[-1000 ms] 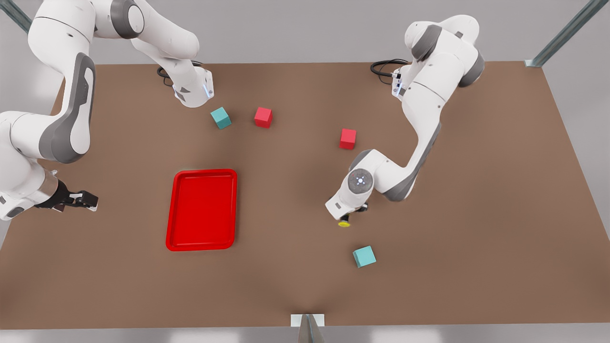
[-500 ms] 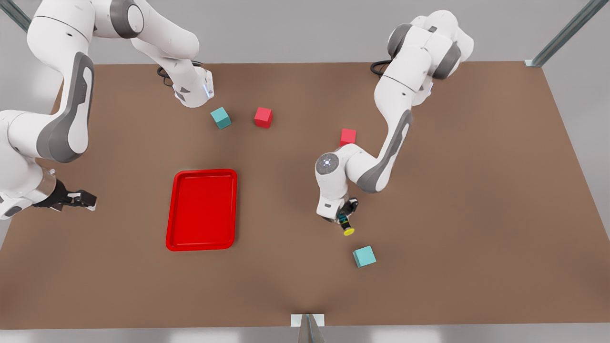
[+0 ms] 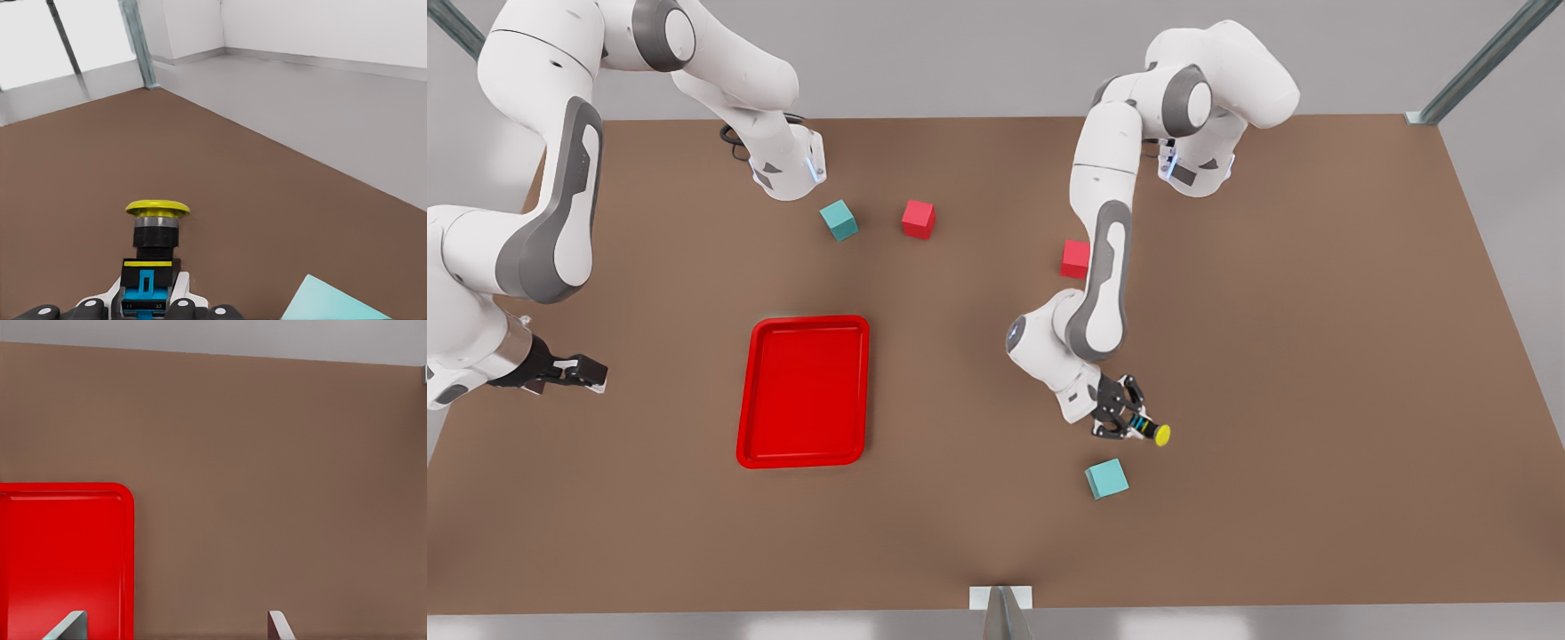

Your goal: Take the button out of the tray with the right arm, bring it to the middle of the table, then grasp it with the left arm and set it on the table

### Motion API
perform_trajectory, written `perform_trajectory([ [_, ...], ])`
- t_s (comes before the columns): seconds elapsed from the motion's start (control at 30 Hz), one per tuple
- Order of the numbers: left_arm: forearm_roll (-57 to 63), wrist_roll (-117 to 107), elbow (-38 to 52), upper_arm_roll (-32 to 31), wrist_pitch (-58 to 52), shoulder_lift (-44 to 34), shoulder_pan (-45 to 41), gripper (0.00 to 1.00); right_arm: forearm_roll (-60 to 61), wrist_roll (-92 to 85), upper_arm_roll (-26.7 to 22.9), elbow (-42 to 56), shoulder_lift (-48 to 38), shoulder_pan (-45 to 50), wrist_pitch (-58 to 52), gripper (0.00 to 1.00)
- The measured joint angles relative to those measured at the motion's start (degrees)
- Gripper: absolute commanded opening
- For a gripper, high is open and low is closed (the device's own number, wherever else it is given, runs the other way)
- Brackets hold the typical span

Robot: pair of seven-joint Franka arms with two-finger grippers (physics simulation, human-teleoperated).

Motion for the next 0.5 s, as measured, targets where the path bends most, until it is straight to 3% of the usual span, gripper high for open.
perform_trajectory([
  [0.2, 0.1, -8.8, 1.2, 4.6, -6.1, 9.1, -4.6, 0.41, 0.0, 0.0, 0.0, 0.0, 0.1, -0.2, 0.0, 1.0],
  [0.5, 0.3, -17.9, 2.5, 4.8, -12.1, 15.6, -7.2, 0.41, 0.1, 0.0, 0.0, 0.1, -0.1, -0.3, -0.1, 1.0],
])
